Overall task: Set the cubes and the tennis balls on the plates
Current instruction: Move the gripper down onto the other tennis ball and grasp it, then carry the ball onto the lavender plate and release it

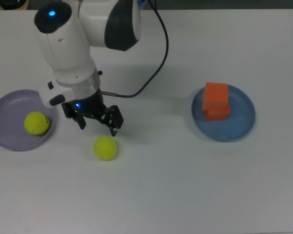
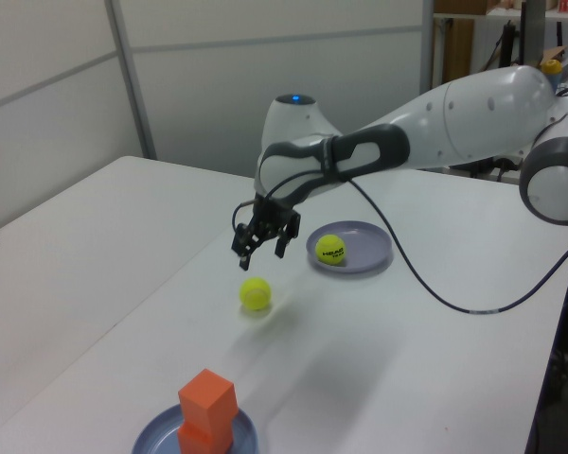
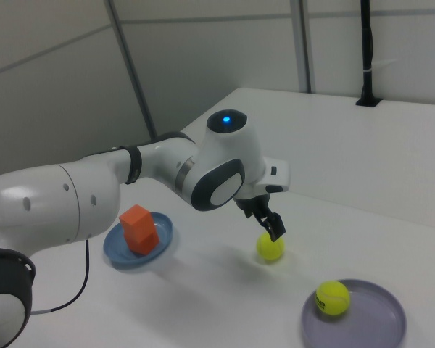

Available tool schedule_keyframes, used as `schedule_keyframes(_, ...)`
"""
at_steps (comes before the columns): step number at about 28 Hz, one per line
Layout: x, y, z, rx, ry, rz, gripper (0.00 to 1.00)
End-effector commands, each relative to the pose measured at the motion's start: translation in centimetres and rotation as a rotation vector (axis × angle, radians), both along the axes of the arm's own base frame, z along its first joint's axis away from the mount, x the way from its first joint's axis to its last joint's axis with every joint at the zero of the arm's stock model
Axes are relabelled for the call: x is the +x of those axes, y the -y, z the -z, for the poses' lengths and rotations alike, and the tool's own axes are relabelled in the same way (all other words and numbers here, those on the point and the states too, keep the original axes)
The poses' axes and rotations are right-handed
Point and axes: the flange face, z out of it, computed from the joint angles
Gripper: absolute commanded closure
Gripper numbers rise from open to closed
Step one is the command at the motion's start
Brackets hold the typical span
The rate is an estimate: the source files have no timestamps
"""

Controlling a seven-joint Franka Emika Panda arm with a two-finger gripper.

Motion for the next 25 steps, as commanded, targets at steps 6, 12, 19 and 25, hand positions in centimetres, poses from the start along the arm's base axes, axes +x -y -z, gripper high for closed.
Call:
schedule_keyframes(6,0.7,-0.9,1.6,0.01,0.027,0.019,0.0)
schedule_keyframes(12,0.8,-1.7,3.5,0.002,0.023,0.007,0.0)
schedule_keyframes(19,1.2,-1.7,5.9,-0.011,0.024,0.011,0.0)
schedule_keyframes(25,1.4,-1.7,6.5,-0.013,0.034,0.014,0.0)
